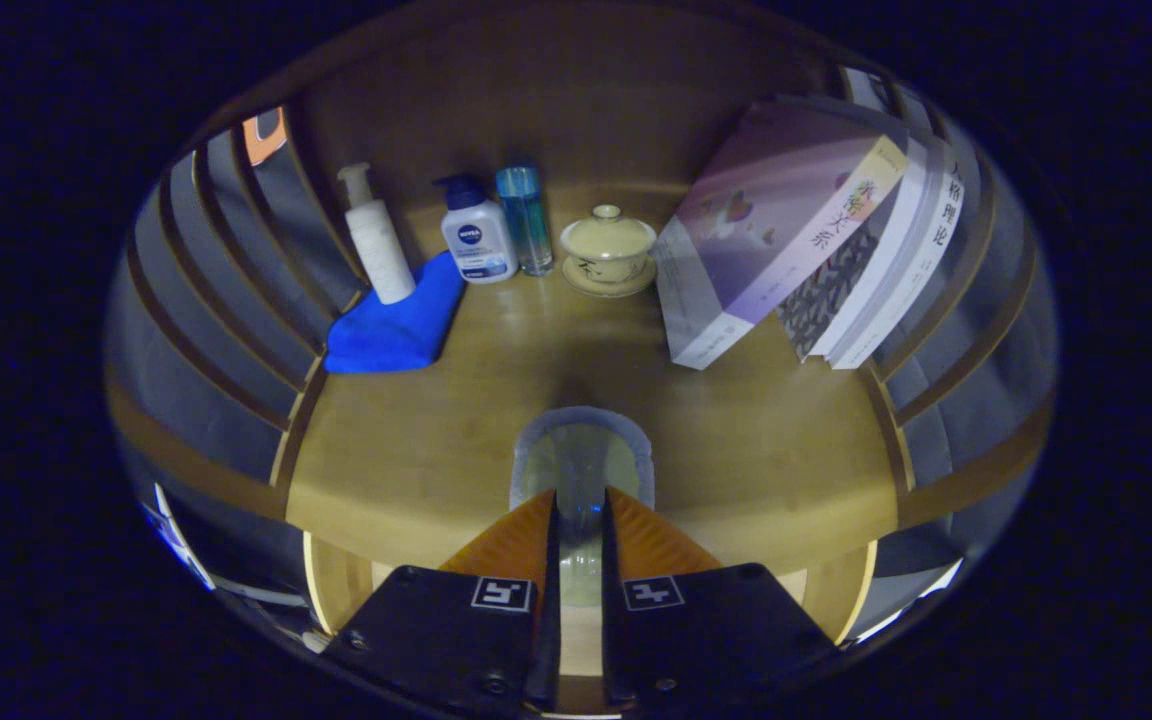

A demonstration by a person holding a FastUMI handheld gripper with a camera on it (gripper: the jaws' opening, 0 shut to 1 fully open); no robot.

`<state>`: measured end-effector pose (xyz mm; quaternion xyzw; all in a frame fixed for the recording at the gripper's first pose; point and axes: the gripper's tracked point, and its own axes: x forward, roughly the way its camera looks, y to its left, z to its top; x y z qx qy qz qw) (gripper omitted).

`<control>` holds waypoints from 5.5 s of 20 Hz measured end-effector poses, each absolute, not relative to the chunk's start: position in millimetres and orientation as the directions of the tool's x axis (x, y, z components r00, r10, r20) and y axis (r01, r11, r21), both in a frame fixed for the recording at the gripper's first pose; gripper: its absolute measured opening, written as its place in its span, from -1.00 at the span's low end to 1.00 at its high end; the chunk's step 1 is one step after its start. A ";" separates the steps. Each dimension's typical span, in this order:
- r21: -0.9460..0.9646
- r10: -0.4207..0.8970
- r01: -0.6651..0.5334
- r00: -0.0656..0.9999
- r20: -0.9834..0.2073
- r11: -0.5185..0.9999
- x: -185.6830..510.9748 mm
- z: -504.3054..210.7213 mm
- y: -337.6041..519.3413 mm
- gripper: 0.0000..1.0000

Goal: Pull open the drawer, take out the items inside it, and place them on the countertop above the cabinet.

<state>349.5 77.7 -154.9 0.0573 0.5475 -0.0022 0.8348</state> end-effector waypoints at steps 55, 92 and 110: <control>0.123 -0.006 0.029 0.984 -0.178 0.992 70.1 -148.2 80.1 1.00; 0.050 -0.055 0.073 0.950 -0.307 0.996 133.8 -237.5 88.7 0.99; 0.052 -0.049 0.071 0.939 -0.340 0.996 234.6 -253.2 85.7 0.99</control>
